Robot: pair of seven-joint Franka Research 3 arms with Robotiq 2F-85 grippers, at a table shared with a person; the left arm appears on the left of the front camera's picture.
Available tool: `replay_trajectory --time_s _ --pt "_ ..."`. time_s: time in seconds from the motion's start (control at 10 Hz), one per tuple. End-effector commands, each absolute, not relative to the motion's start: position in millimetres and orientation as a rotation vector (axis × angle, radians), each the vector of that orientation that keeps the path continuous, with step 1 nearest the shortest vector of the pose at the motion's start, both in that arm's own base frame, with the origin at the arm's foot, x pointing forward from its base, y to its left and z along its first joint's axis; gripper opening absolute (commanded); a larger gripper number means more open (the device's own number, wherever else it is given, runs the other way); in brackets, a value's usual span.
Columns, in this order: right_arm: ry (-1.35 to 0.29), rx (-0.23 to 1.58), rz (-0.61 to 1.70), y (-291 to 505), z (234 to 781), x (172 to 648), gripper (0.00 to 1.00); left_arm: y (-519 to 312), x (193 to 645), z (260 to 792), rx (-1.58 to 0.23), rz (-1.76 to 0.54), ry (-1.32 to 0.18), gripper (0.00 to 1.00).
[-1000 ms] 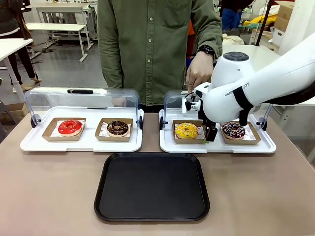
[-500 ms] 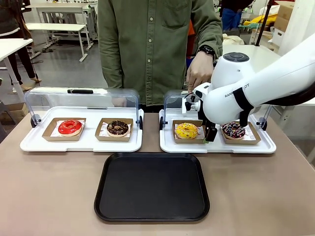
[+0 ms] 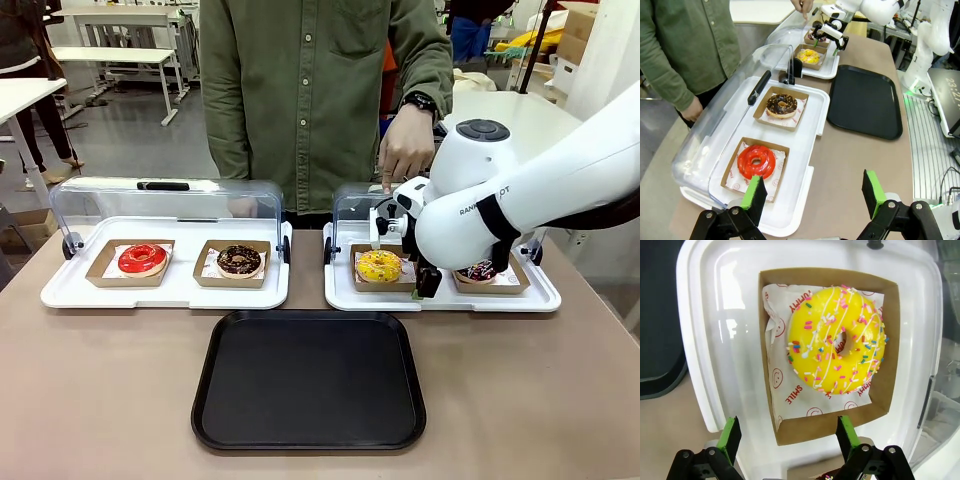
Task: Move the third donut from the left to the tray.
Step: Pick up the Paper togo box containing the Donut indicated by the person and place it on the Handle tray.
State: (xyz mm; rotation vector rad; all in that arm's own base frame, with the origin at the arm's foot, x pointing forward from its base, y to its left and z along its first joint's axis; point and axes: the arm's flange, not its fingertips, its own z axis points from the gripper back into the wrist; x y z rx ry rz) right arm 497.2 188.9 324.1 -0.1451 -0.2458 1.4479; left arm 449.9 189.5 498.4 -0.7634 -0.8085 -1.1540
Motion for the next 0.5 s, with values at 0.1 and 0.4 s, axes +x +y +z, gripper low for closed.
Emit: replay_trajectory --time_s 0.1,0.4 --pt "-0.271 -0.174 1.438 191.5 320.1 498.0 1.00 188.7 449.6 500.4 -0.762 -1.158 -0.812 1.00" --pt "-0.266 -0.180 1.441 192.7 316.2 501.8 1.00 188.7 449.6 500.4 -0.762 -1.158 -0.812 1.00"
